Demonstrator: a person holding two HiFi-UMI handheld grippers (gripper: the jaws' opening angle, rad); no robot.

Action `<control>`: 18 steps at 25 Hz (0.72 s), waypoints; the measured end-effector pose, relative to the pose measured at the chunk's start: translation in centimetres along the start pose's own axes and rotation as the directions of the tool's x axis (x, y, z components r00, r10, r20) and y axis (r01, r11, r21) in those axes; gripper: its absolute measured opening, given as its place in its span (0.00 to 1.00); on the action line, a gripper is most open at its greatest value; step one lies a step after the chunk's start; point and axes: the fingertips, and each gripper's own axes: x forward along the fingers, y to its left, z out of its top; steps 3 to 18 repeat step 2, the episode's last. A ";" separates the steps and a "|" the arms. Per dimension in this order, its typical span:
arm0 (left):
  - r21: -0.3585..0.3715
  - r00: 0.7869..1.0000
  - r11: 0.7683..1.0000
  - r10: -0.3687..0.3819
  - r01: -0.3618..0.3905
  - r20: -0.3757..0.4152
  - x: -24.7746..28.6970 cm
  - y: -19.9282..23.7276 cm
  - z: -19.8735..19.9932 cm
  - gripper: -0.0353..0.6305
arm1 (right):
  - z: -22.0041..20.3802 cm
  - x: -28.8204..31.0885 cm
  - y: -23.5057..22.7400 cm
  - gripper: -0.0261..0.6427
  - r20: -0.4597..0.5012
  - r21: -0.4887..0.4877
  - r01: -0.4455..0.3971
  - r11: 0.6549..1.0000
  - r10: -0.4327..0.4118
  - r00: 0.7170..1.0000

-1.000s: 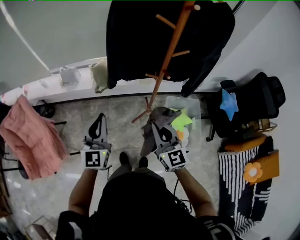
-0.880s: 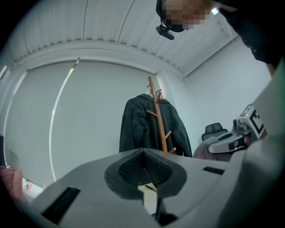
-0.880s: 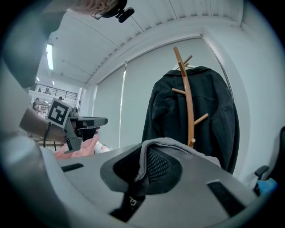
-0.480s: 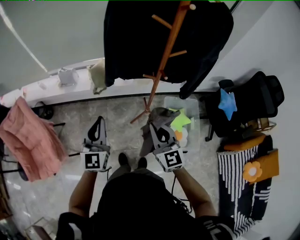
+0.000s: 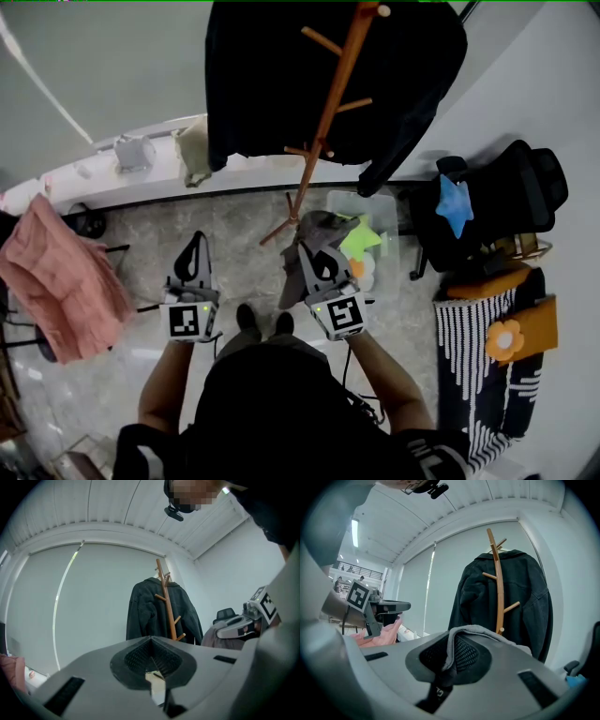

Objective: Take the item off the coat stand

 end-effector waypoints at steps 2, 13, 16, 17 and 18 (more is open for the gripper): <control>0.003 1.000 1.000 0.002 -0.002 0.001 0.0 0.1 -0.1 0.09 | 0.0 0.1 -0.1 0.08 0.001 -0.004 0.002 1.000 -0.002 1.000; 0.003 1.000 1.000 0.002 -0.002 0.001 0.0 0.1 -0.1 0.09 | 0.0 0.1 -0.1 0.08 0.001 -0.004 0.002 1.000 -0.002 1.000; 0.003 1.000 1.000 0.002 -0.002 0.001 0.0 0.1 -0.1 0.09 | 0.0 0.1 -0.1 0.08 0.001 -0.004 0.002 1.000 -0.002 1.000; 0.003 1.000 1.000 0.002 -0.002 0.001 0.0 0.1 -0.1 0.09 | 0.0 0.1 -0.1 0.08 0.001 -0.004 0.002 1.000 -0.002 1.000; 0.003 1.000 1.000 0.002 -0.002 0.001 0.0 0.1 -0.1 0.09 | 0.0 0.1 -0.1 0.08 0.001 -0.004 0.002 1.000 -0.002 1.000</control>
